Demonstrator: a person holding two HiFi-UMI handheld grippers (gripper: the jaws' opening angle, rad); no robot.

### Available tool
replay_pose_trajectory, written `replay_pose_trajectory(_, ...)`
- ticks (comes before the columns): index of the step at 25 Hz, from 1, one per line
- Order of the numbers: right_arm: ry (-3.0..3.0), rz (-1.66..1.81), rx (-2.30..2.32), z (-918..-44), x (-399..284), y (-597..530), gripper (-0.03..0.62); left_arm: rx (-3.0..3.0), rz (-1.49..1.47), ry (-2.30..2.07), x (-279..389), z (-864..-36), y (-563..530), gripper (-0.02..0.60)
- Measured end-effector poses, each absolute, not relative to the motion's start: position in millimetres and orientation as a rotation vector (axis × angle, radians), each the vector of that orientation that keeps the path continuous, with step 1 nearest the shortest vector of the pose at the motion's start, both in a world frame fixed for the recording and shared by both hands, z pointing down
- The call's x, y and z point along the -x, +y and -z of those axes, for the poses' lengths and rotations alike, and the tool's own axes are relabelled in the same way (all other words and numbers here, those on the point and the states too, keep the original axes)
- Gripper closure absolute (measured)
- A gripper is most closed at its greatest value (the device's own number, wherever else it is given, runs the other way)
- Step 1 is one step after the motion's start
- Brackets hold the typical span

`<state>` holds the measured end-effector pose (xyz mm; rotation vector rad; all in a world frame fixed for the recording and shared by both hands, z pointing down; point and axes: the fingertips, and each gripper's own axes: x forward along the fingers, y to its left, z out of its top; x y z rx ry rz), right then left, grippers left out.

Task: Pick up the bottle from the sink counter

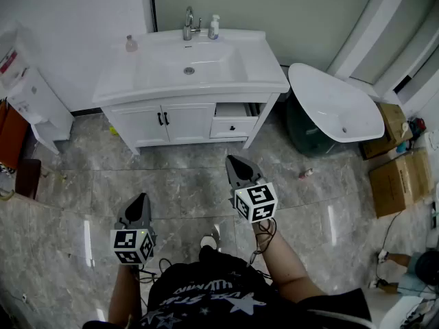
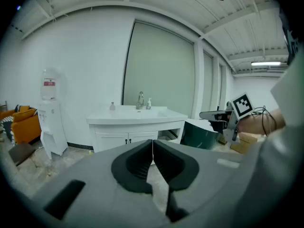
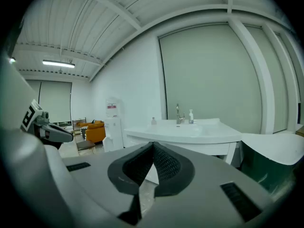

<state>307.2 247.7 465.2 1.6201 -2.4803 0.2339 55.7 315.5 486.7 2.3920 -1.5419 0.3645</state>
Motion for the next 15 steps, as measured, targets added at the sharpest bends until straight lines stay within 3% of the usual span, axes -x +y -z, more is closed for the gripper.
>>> replay_pose_trajectory(15,-2.508,-0.273,-1.656,-467,-334,245,0.592,-2.379,-0.34,-1.562,-78,-485,299,0.561)
